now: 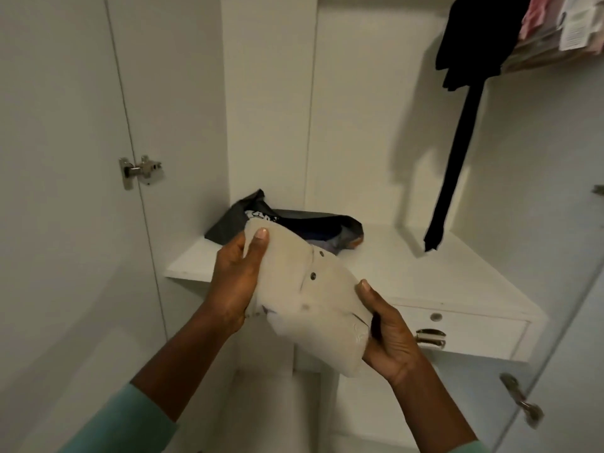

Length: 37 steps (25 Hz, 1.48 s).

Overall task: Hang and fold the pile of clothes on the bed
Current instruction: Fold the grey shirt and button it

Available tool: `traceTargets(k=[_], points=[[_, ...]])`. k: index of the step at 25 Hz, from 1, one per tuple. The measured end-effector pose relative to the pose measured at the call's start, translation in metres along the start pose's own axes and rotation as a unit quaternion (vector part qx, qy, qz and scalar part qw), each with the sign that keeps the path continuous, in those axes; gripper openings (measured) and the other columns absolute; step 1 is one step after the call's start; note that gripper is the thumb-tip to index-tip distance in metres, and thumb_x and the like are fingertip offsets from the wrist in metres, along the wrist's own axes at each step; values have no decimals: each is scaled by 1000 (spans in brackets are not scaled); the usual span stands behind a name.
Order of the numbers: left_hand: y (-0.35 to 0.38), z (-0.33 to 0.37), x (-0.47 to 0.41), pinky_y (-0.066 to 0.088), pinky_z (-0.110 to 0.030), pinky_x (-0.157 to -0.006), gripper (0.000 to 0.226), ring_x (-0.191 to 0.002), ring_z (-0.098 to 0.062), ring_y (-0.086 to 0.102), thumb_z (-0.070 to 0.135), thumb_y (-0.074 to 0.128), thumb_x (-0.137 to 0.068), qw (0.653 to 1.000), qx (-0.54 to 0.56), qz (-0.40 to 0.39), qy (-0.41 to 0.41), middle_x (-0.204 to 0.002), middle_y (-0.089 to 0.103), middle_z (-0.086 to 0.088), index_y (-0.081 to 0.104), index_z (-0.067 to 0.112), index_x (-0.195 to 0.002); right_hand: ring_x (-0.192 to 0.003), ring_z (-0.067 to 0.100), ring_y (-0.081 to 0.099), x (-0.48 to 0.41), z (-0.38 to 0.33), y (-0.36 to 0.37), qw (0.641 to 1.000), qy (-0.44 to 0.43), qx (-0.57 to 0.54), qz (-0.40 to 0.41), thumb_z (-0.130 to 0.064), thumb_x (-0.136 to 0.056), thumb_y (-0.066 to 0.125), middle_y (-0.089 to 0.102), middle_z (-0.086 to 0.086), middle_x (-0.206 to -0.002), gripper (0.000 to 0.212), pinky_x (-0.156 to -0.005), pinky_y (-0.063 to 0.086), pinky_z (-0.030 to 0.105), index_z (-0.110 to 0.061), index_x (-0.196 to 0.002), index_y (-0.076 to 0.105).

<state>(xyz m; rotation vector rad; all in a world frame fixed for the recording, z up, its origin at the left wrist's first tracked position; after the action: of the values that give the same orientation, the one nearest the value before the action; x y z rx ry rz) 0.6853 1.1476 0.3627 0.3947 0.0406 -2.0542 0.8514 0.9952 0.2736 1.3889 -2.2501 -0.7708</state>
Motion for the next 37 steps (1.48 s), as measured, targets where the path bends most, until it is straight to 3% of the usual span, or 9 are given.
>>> traceTargets(k=[4,12,16,20,25,28,31,34,37], points=[[-14,-43,-83,60,-28,-70,32,-97,-19,74,46,59,-102,997,-17,59,-42,-110,77,1,69,26,-125,-116,37,69,-90,-14,-4,997,0,80,-9,-8,-82,82,70,22,-129,55,-92,61,45,-3,-135,66],[27,-133,-237,58,-42,-89,35,-105,-21,65,41,68,-98,973,-184,-7,-141,-125,67,-2,60,24,-128,-96,36,71,-247,-57,-74,993,48,77,81,-15,-89,69,76,21,-114,38,-78,61,48,-10,-127,70],[68,-130,-279,48,-34,-99,63,-128,-21,54,50,70,-94,870,-482,-102,13,-139,52,5,45,27,-147,-97,38,71,-294,-54,-103,987,60,68,129,-11,-94,69,74,23,-113,38,-57,62,39,-8,-131,63],[132,-130,-312,52,-24,-95,64,-113,1,60,74,61,-87,847,-432,-301,71,-127,61,18,55,36,-138,-106,40,69,-333,-61,-89,991,43,101,73,-14,-86,74,73,23,-120,45,-77,62,49,-13,-131,67],[149,-177,-366,59,-30,-81,83,-91,-18,74,93,46,-78,843,-376,-384,-25,-101,77,-1,77,23,-111,-113,37,70,-388,-84,-88,965,22,253,65,-37,-84,78,76,14,-118,42,-101,56,54,-18,-122,74],[149,-211,-385,59,-27,-78,60,-85,-13,72,72,52,-93,814,-400,-417,-64,-96,76,-2,77,18,-102,-106,28,70,-420,-139,-107,831,-73,524,172,-39,-102,59,75,6,-109,27,-94,57,42,-18,-108,75],[162,-231,-395,54,-20,-72,48,-77,-6,69,59,52,-100,781,-392,-478,-85,-83,73,4,75,19,-89,-134,29,47,-445,-171,-100,579,-146,782,177,-30,-98,64,53,7,-144,43,-100,51,43,-16,-139,59],[183,-233,-418,53,-22,-75,44,-76,-5,70,56,53,-100,796,-344,-489,-94,-77,73,8,75,27,-76,-146,35,26,-461,-172,-83,396,-172,887,163,-31,-85,76,34,9,-158,75,-110,40,50,-19,-152,45],[205,-238,-445,54,-24,-81,42,-88,-9,74,61,56,-96,808,-311,-491,-103,-92,80,7,81,28,-96,-147,40,25,-463,-186,-95,351,-112,898,239,-25,-86,72,24,14,-160,85,-110,34,51,-31,-159,28]])
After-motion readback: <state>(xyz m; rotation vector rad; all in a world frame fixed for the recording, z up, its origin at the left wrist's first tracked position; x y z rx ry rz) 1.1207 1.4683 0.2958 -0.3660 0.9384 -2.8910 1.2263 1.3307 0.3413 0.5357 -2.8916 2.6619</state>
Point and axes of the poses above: each hand's wrist, its own x-axis away from the middle knuckle, its own y-axis out of the palm, z = x × y, the point moved 10 cm from there along -x, towards the middle knuckle
